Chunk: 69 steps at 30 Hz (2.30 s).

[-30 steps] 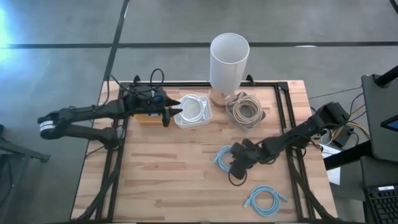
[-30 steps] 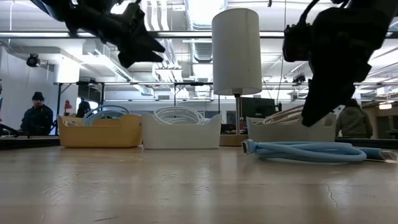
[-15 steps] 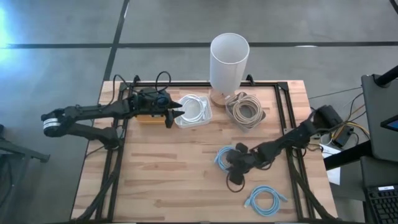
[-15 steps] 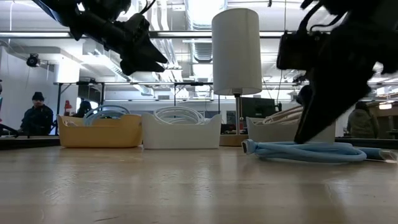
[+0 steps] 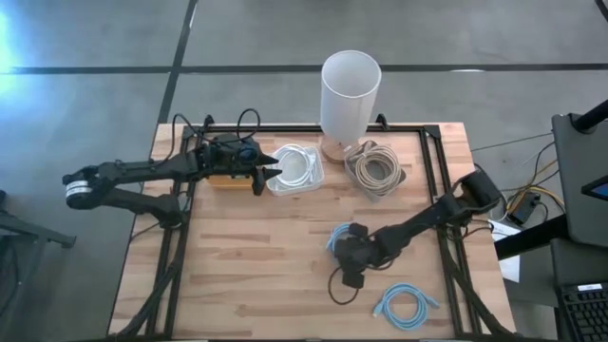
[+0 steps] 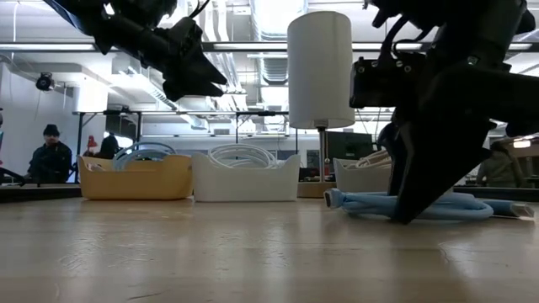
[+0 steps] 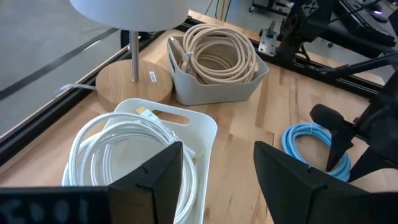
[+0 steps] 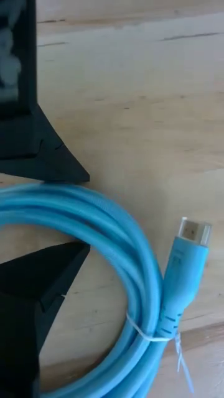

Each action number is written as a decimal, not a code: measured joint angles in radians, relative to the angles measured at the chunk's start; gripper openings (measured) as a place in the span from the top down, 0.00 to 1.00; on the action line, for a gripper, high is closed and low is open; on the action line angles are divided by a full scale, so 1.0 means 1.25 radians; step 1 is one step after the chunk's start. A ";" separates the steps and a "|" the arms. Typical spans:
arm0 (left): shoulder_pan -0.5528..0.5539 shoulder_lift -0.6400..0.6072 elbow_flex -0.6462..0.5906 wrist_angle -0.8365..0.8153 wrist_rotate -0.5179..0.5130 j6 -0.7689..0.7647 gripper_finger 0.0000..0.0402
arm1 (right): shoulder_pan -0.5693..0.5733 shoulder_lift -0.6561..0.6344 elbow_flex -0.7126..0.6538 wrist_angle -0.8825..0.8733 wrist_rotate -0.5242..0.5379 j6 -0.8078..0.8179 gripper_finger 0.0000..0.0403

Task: Pick & Place USB Port
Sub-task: Put the top blue USB cable into the yellow bin

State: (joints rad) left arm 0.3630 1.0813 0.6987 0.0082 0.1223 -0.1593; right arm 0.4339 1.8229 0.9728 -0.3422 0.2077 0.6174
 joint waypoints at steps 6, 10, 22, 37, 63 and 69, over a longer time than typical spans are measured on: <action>-0.003 0.000 0.000 -0.001 0.001 -0.001 0.50 | 0.000 0.011 0.026 -0.022 -0.005 -0.047 0.77; -0.024 0.000 -0.001 -0.001 0.122 0.126 0.50 | -0.005 0.002 0.059 -0.027 -0.019 -0.100 0.89; -0.263 0.021 -0.057 0.091 0.213 0.325 0.50 | -0.061 0.001 0.199 -0.038 -0.069 -0.300 0.89; -0.432 0.092 -0.057 0.142 0.136 0.413 0.50 | -0.080 -0.001 0.339 -0.034 -0.251 -0.458 0.89; -0.471 0.190 -0.057 0.264 0.055 0.615 0.79 | -0.095 -0.002 0.339 0.010 -0.251 -0.454 0.87; -0.471 0.178 -0.057 0.239 0.054 0.610 0.92 | -0.095 -0.002 0.339 0.006 -0.240 -0.427 0.84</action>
State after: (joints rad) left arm -0.2256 1.3041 0.6277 0.3067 0.1897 0.6030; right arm 0.3149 1.8206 1.3964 -0.3344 -0.0924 0.0831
